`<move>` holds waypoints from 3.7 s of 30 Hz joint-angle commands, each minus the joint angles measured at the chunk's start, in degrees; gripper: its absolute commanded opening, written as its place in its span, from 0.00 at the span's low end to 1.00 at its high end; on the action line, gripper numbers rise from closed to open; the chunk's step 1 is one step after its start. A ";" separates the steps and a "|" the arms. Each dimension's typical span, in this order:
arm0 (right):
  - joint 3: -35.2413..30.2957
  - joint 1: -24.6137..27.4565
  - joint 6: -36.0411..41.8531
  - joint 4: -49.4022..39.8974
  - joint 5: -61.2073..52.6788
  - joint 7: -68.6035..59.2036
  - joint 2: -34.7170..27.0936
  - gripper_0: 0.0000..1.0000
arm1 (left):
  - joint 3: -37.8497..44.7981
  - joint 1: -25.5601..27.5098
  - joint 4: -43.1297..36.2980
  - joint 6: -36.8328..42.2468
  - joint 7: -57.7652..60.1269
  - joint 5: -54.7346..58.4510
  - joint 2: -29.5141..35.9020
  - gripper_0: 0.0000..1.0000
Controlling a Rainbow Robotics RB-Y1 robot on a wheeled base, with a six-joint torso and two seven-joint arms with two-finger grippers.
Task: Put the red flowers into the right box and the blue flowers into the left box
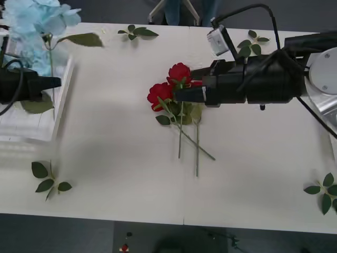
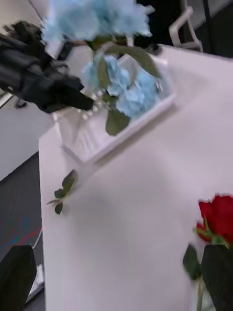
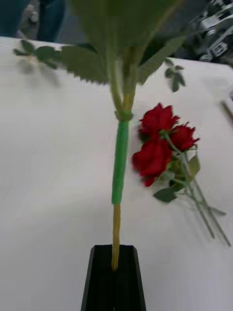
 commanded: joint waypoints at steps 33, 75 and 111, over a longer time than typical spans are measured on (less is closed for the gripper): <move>30.47 -25.80 -1.89 35.61 32.87 -66.79 4.70 1.00 | 25.49 4.81 -1.21 2.39 -0.53 -14.42 9.91 0.71; 30.47 -27.38 -4.52 46.43 46.14 -68.55 12.96 0.00 | -18.11 -10.74 3.88 -4.90 16.17 -13.28 -14.52 1.00; 30.56 -24.22 -3.12 42.38 32.69 -35.67 -36.25 0.00 | -45.70 -19.88 4.50 -18.17 92.37 -33.67 -14.96 1.00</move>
